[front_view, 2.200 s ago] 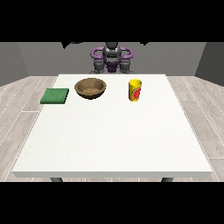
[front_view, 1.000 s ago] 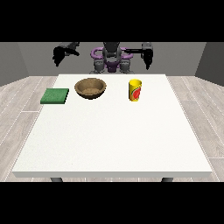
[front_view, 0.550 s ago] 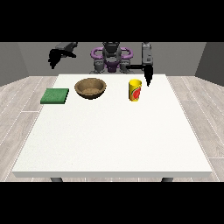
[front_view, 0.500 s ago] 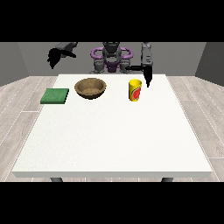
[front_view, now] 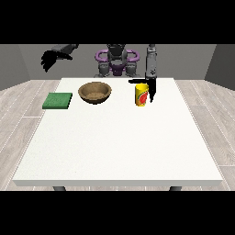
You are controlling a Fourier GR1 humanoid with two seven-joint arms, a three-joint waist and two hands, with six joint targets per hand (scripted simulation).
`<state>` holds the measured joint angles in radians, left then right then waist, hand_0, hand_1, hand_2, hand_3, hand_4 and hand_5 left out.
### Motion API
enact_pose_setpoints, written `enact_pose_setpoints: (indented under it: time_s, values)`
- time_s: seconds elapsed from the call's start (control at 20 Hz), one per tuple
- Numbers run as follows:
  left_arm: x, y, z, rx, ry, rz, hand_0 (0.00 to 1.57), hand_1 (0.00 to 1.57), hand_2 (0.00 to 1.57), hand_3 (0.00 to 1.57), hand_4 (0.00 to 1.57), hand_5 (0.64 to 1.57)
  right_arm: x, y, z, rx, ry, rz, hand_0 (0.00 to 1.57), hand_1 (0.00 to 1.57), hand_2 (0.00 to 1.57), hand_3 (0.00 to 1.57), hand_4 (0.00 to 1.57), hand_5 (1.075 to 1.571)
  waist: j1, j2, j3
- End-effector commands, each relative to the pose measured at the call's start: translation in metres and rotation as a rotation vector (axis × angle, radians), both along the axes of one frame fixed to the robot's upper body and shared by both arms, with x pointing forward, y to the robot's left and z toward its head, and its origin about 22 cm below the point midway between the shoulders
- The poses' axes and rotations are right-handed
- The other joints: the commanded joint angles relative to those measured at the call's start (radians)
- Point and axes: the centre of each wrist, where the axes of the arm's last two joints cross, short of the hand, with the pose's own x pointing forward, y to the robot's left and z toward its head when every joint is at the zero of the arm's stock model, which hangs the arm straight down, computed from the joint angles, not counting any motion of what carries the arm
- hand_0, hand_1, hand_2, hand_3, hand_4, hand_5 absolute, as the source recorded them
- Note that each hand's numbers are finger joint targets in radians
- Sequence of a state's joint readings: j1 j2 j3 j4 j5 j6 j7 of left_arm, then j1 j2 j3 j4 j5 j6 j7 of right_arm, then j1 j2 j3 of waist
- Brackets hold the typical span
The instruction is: Pick the cup and pour the ball into the bowl, then pick the bowl and place it on the pad
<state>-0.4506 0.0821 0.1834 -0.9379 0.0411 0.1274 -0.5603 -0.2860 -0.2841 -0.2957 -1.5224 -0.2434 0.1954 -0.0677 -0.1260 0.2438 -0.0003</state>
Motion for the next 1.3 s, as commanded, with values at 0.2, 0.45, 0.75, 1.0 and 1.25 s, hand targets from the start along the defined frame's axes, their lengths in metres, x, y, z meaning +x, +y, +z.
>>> enact_pose_setpoints:
  time_s: [0.2, 0.45, 0.75, 1.0, 1.25]
  values:
    - [-0.001, 0.011, -0.020, 0.242, -0.019, 0.202, 1.29, 1.29, 1.57, 1.57, 1.09, 1.559, 0.000, -0.019, 0.019, 0.004, -0.056, 0.018, 0.00, 0.00, 0.00, 0.07, 0.00, 1.571, -0.066, 0.039, 0.0004]
    - [0.001, 0.018, -0.018, 0.418, 0.042, 0.249, 1.29, 1.29, 1.57, 1.57, 1.17, 1.546, -0.001, -0.041, 0.026, -0.037, 0.062, 0.041, 0.00, 0.00, 0.00, 0.19, 0.00, 1.570, -0.060, -0.069, 0.0013]
    - [0.027, -0.083, 0.015, 0.661, -0.002, 0.215, 1.30, 1.30, 1.57, 1.57, 1.19, 1.539, 0.014, -0.024, -0.004, 0.028, 0.210, -0.002, 0.00, 0.00, 0.00, 0.22, 0.22, 1.569, -0.032, -0.252, 0.0054]
    - [0.035, -0.129, 0.022, 0.928, 0.055, 0.151, 1.33, 1.33, 1.57, 1.57, 1.15, 1.552, 0.006, -0.046, -0.028, 0.072, 0.294, -0.020, 0.00, 0.00, 0.00, 0.23, 0.32, 1.568, -0.009, -0.327, 0.0057]
    - [0.029, -0.168, 0.033, 1.020, 0.135, 0.154, 1.33, 1.33, 1.57, 1.57, 1.15, 1.552, 0.014, -0.031, -0.038, 0.072, 0.319, 0.018, 0.00, 0.00, 0.00, 0.00, 0.41, 1.568, -0.044, -0.362, 0.0018]
